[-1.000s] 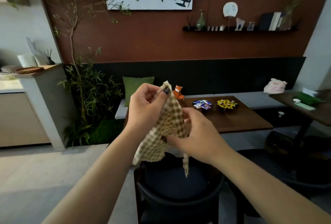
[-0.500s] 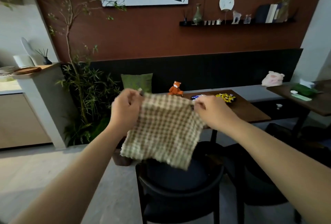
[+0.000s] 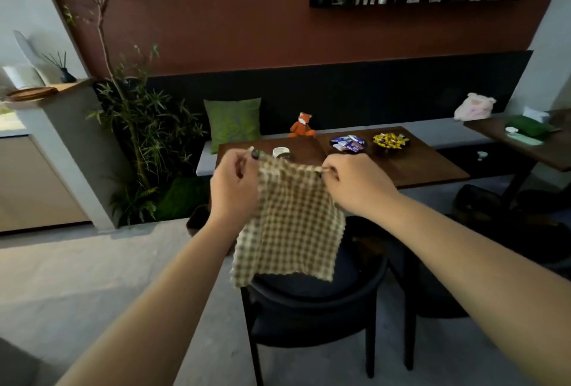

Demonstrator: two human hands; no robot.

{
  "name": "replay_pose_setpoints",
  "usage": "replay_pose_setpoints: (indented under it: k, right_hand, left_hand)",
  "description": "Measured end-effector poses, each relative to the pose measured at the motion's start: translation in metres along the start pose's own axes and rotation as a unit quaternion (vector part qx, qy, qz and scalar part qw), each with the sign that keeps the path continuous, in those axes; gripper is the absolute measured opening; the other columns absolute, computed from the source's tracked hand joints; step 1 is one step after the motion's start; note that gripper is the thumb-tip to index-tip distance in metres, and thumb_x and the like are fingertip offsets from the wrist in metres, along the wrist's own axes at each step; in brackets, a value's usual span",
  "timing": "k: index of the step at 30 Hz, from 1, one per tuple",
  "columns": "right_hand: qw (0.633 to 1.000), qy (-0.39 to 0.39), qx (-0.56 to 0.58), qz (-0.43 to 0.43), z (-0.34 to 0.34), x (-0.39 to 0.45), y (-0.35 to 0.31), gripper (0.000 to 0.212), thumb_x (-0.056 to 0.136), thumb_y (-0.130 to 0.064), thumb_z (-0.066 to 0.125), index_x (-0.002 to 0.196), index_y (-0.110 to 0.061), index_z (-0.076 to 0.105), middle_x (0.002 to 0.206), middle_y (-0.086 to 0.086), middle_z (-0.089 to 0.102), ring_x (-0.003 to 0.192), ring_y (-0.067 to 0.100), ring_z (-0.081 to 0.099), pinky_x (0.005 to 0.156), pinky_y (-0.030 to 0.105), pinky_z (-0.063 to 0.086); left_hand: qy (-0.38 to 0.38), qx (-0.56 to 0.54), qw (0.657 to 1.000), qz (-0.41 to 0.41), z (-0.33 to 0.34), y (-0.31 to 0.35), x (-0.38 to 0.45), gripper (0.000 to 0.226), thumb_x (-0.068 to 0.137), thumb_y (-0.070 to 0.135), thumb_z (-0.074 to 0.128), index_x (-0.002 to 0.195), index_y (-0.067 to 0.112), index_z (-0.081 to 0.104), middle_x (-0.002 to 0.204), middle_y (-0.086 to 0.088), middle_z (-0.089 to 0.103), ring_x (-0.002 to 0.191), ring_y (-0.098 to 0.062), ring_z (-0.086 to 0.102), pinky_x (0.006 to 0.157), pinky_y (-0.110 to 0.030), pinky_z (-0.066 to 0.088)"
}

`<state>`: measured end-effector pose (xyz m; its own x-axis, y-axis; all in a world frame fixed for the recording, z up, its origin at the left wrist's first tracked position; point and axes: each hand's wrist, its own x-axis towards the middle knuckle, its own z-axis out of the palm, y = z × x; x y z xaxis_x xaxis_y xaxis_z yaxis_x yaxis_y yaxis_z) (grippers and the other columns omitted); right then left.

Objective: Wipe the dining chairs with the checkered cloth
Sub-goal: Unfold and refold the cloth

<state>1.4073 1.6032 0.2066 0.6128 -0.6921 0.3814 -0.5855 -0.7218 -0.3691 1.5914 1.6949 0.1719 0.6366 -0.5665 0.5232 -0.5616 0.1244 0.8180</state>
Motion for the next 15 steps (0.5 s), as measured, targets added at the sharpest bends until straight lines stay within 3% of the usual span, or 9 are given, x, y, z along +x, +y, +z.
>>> replay_pose_setpoints:
  k: [2,4,5,6,7,8,10,12,15]
  right_hand:
    - [0.985,0.141,0.065,-0.075,-0.007,-0.008,-0.002,0.015,0.095,-0.02,0.05,0.093,-0.017,0.064,0.064,-0.007,0.059,0.052,0.007,0.053,0.045,0.025,0.036]
    - [0.971,0.207,0.025,-0.12,-0.001,-0.023,0.002,0.012,0.093,-0.016,0.051,0.093,-0.011,0.062,0.064,-0.004,0.056,0.053,0.014,0.055,0.045,0.027,0.038]
    - [0.984,0.131,-0.05,-0.108,0.008,-0.031,0.007,0.01,0.093,-0.015,0.05,0.091,-0.01,0.059,0.068,0.0,0.056,0.059,0.022,0.059,0.049,0.028,0.039]
    - [0.99,-0.013,-0.128,-0.062,0.018,-0.038,0.01,0.01,0.093,-0.015,0.049,0.09,-0.011,0.058,0.074,0.004,0.057,0.068,0.028,0.062,0.053,0.03,0.04]
    - [0.972,-0.157,-0.174,-0.002,0.026,-0.045,0.014,0.013,0.093,-0.015,0.048,0.089,-0.009,0.06,0.08,0.007,0.06,0.076,0.031,0.063,0.056,0.03,0.04]
    - [0.954,-0.237,-0.181,0.037,0.031,-0.051,0.017,0.018,0.093,-0.015,0.047,0.086,-0.009,0.062,0.081,0.008,0.063,0.077,0.03,0.063,0.055,0.029,0.039]
    - [0.961,-0.229,-0.138,0.066,0.029,-0.051,0.02,0.02,0.095,-0.019,0.046,0.089,-0.014,0.065,0.086,0.004,0.065,0.077,0.024,0.061,0.056,0.03,0.043]
    - [0.98,-0.187,-0.051,0.048,0.023,-0.046,0.016,0.025,0.093,-0.031,0.054,0.116,-0.022,0.059,0.109,-0.005,0.061,0.096,0.016,0.058,0.075,0.031,0.05]
    - [0.945,-0.191,0.255,0.079,0.011,-0.041,-0.01,0.056,0.081,-0.035,0.073,0.131,-0.028,0.049,0.113,-0.014,0.06,0.102,0.004,0.06,0.086,0.025,0.049]
  left_hand:
    - [0.054,-0.029,0.993,0.101,-0.008,0.007,-0.01,0.011,0.096,0.044,0.047,0.087,0.042,0.053,0.068,0.021,0.056,0.051,0.001,0.047,0.044,-0.012,0.036]
    - [-0.037,0.06,0.99,0.124,-0.008,-0.005,-0.019,0.01,0.097,0.037,0.047,0.089,0.038,0.053,0.065,0.018,0.058,0.049,0.0,0.051,0.041,-0.016,0.039]
    - [-0.123,0.14,0.977,0.101,-0.006,-0.012,-0.027,0.01,0.097,0.034,0.049,0.089,0.034,0.055,0.062,0.013,0.059,0.049,-0.003,0.055,0.043,-0.024,0.043]
    - [-0.193,0.208,0.957,0.065,-0.004,-0.02,-0.034,0.012,0.097,0.033,0.05,0.087,0.03,0.056,0.06,0.008,0.059,0.051,-0.009,0.058,0.045,-0.03,0.045]
    - [-0.219,0.231,0.948,0.027,-0.003,-0.027,-0.039,0.014,0.097,0.034,0.051,0.085,0.029,0.057,0.058,0.005,0.058,0.051,-0.011,0.057,0.045,-0.031,0.045]
    - [-0.209,0.213,0.954,-0.002,-0.003,-0.031,-0.041,0.016,0.097,0.035,0.052,0.083,0.029,0.058,0.057,0.004,0.058,0.049,-0.008,0.055,0.044,-0.03,0.043]
    - [-0.157,0.114,0.981,-0.027,-0.006,-0.028,-0.039,0.018,0.097,0.038,0.053,0.081,0.032,0.059,0.055,0.007,0.058,0.042,-0.005,0.048,0.038,-0.019,0.034]
    - [-0.152,0.022,0.988,-0.016,-0.009,-0.019,-0.037,0.018,0.095,0.041,0.056,0.081,0.033,0.062,0.055,0.008,0.057,0.04,-0.002,0.041,0.038,-0.016,0.03]
    - [-0.196,-0.086,0.977,0.018,-0.011,0.007,-0.041,0.013,0.089,0.042,0.063,0.081,0.039,0.072,0.064,0.007,0.066,0.055,-0.003,0.055,0.052,-0.017,0.043]
